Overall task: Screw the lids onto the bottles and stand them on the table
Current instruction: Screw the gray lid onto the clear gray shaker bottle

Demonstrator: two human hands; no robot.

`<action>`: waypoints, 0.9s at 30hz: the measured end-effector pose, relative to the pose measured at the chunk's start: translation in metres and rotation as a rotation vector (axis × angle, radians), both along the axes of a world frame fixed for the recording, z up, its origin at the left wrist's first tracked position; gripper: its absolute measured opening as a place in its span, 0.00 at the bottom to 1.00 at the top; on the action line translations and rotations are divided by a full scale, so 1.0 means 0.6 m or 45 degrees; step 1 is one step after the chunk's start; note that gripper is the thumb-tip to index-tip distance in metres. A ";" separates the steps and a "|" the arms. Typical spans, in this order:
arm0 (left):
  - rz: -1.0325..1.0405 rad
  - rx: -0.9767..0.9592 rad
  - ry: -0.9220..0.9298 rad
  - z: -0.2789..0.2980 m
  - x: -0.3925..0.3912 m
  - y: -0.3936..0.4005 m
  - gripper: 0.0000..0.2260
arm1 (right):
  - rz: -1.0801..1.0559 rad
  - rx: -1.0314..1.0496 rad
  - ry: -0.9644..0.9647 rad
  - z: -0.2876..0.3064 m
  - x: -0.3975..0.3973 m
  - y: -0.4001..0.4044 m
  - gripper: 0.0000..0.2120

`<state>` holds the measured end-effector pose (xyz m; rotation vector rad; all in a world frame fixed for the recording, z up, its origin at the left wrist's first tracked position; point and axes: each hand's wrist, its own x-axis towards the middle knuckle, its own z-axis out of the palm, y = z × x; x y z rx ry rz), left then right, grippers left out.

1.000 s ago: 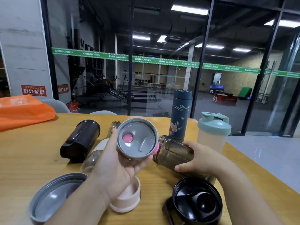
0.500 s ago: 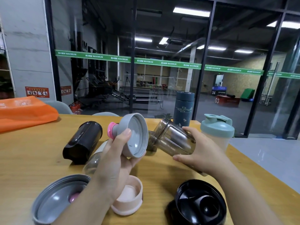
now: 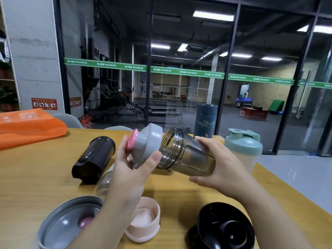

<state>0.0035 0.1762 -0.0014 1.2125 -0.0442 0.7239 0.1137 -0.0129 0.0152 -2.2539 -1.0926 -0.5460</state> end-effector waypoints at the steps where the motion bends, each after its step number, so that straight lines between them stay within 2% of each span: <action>1: 0.012 0.001 0.009 0.000 0.000 0.000 0.47 | 0.009 -0.013 0.004 0.000 0.000 0.001 0.43; 3: 0.045 0.010 0.022 -0.002 0.002 0.000 0.46 | 0.027 -0.035 0.007 0.000 0.000 0.002 0.45; 6: 0.093 0.057 0.072 -0.003 0.002 -0.003 0.39 | 0.048 -0.051 0.005 0.002 -0.002 0.001 0.45; 9: 0.161 0.103 0.130 -0.009 0.007 -0.005 0.39 | 0.059 -0.067 0.001 0.004 -0.004 0.000 0.45; 13: 0.165 0.160 0.155 -0.019 0.018 -0.007 0.32 | 0.052 -0.108 -0.027 0.005 -0.003 0.003 0.46; 15: 0.138 0.191 0.165 -0.024 0.021 -0.004 0.36 | 0.037 -0.127 -0.051 0.005 -0.003 0.004 0.47; 18: 0.069 0.204 0.169 -0.027 0.019 -0.001 0.48 | 0.022 -0.171 -0.091 0.006 -0.004 0.003 0.47; 27: -0.092 0.086 0.179 -0.028 0.017 -0.001 0.48 | -0.052 -0.235 -0.225 0.014 -0.012 0.000 0.46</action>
